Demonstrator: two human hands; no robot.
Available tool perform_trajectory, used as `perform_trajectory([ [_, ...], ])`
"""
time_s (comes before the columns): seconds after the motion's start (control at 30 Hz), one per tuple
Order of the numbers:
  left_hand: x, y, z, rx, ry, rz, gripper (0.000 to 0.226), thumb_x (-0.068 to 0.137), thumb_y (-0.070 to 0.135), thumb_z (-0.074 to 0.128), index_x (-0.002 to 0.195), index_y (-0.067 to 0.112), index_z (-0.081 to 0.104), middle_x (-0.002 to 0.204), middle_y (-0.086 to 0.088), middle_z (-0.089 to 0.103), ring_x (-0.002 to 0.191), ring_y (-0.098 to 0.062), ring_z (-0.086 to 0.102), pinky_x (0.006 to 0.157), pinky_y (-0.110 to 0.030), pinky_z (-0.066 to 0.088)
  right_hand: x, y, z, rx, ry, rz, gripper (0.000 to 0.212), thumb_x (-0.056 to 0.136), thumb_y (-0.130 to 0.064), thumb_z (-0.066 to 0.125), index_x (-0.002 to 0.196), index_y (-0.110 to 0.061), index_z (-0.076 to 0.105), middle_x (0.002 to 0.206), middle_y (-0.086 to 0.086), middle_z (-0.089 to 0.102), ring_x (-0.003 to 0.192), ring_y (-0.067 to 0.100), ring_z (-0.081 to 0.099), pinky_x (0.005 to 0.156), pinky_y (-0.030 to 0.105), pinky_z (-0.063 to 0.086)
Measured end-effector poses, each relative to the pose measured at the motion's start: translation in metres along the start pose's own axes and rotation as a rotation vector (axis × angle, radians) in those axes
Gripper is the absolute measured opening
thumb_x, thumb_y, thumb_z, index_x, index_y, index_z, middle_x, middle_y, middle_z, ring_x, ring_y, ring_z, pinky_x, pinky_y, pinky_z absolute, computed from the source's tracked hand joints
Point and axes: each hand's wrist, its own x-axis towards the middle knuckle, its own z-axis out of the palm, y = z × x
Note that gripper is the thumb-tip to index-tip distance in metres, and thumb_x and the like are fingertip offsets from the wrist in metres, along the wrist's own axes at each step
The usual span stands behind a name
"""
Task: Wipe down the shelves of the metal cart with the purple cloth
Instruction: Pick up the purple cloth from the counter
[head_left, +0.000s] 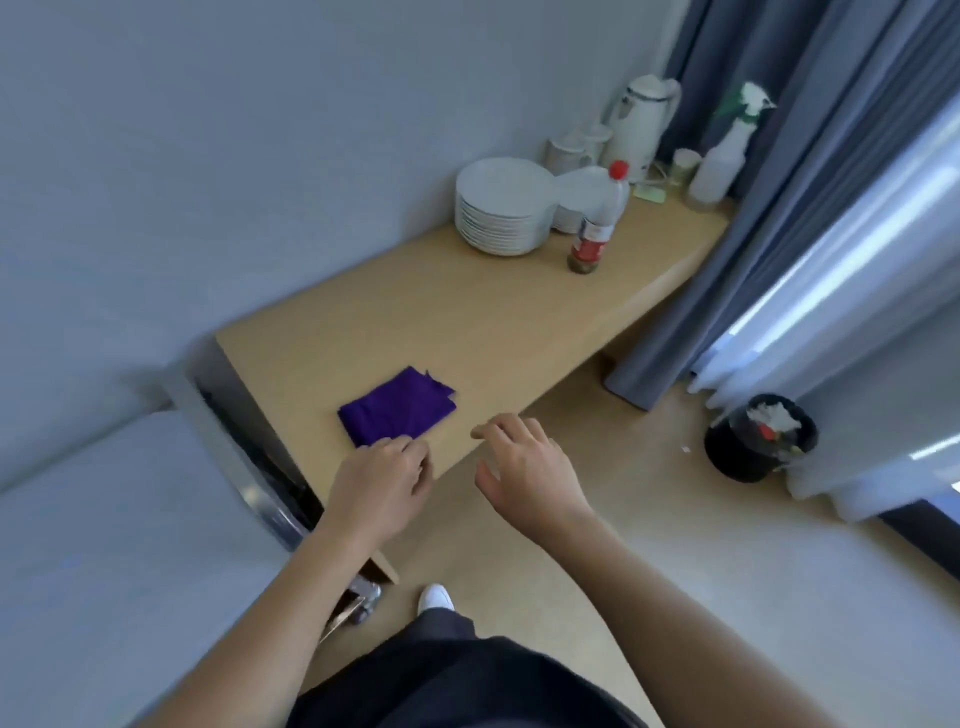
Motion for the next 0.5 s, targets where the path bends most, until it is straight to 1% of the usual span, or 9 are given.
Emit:
perform_trajectory([
  [0.13,0.028,-0.048,0.002,-0.028,0.005,-0.146,0.007,0.082,0.016,0.067,0.077,0.013,0.062,0.073,-0.001,0.062,0.066,-0.024,0.057,0.054,-0.033,0.046,0.063,-0.016,0.016,0.071,-0.01,-0.062,0.04,0.093,-0.026,0.05,0.132,-0.021,0.048,0.133,-0.001,0.047,0.12,0.022,0.045,0.085,0.035,0.049],
  [0.23,0.033,-0.071,0.009,-0.014,0.004,-0.257,0.005,0.083,0.017,0.065,0.08,0.013,0.064,0.076,-0.001,0.063,0.07,-0.024,0.057,0.057,-0.033,0.044,0.098,-0.028,0.038,0.079,-0.078,-0.143,0.044,0.092,-0.025,0.051,0.135,-0.018,0.045,0.136,0.003,0.044,0.123,0.026,0.042,0.093,0.04,0.046],
  [0.33,0.026,-0.086,0.019,-0.007,-0.02,-0.382,0.009,0.084,0.02,0.064,0.08,0.012,0.065,0.075,-0.001,0.063,0.069,-0.022,0.058,0.055,-0.032,0.043,0.127,-0.04,0.062,0.031,-0.206,-0.189,0.048,0.092,-0.029,0.051,0.138,-0.02,0.041,0.141,0.003,0.04,0.127,0.028,0.038,0.1,0.04,0.041],
  [0.4,0.019,-0.09,0.023,-0.008,-0.016,-0.441,0.014,0.087,0.022,0.061,0.079,0.012,0.065,0.073,-0.002,0.063,0.067,-0.023,0.058,0.056,-0.034,0.046,0.142,-0.047,0.077,0.004,-0.28,-0.208,0.052,0.093,-0.034,0.051,0.141,-0.022,0.036,0.147,0.004,0.033,0.134,0.029,0.031,0.103,0.044,0.038],
  [0.5,0.014,-0.088,0.027,-0.028,-0.001,-0.512,0.014,0.088,0.023,0.059,0.079,0.014,0.065,0.071,0.0,0.062,0.066,-0.022,0.058,0.055,-0.034,0.047,0.156,-0.05,0.101,-0.072,-0.398,-0.183,0.068,0.09,-0.056,0.05,0.146,-0.03,0.022,0.156,0.007,0.015,0.144,0.037,0.01,0.109,0.06,0.026],
])
